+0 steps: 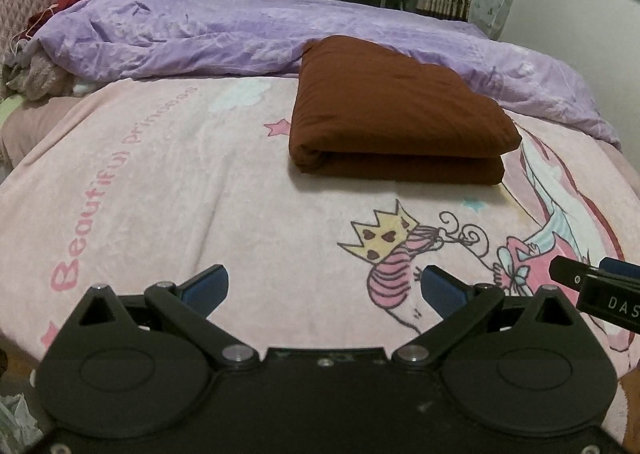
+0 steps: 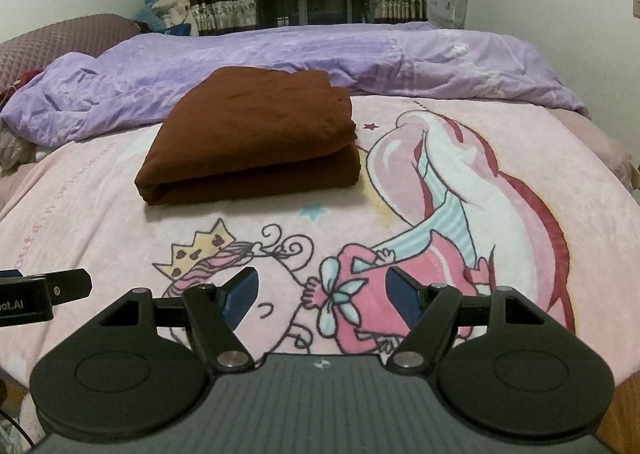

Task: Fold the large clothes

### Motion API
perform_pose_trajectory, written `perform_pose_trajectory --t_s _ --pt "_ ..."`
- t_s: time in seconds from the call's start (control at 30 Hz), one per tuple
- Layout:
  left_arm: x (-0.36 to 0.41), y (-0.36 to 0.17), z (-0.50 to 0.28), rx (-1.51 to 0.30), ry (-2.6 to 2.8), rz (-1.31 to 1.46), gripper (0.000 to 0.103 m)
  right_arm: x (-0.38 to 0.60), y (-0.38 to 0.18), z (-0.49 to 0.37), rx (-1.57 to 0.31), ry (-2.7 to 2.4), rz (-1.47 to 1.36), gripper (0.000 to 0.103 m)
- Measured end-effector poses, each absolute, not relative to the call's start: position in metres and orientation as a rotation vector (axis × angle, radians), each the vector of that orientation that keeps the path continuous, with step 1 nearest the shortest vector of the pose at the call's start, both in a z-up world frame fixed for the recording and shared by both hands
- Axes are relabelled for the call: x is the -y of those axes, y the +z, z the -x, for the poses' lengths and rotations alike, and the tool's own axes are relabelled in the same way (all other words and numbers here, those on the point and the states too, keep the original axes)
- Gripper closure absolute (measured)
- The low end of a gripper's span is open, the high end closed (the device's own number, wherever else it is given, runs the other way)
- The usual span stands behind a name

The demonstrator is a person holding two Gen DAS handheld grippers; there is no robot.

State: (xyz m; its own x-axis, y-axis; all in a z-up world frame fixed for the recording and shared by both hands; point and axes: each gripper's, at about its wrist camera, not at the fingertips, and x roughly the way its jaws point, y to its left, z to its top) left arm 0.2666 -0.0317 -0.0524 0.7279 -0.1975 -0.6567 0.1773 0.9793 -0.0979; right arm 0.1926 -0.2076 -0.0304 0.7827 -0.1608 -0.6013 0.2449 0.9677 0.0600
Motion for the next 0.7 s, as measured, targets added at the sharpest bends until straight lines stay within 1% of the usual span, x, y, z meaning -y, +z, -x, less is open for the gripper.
perform_pose_trajectory --t_s 0.7 --pt "0.0332 -0.0519 -0.2664 -0.734 -0.214 0.017 0.0 0.2105 -0.029 -0.1962 -0.638 -0.231 -0.135 0.018"
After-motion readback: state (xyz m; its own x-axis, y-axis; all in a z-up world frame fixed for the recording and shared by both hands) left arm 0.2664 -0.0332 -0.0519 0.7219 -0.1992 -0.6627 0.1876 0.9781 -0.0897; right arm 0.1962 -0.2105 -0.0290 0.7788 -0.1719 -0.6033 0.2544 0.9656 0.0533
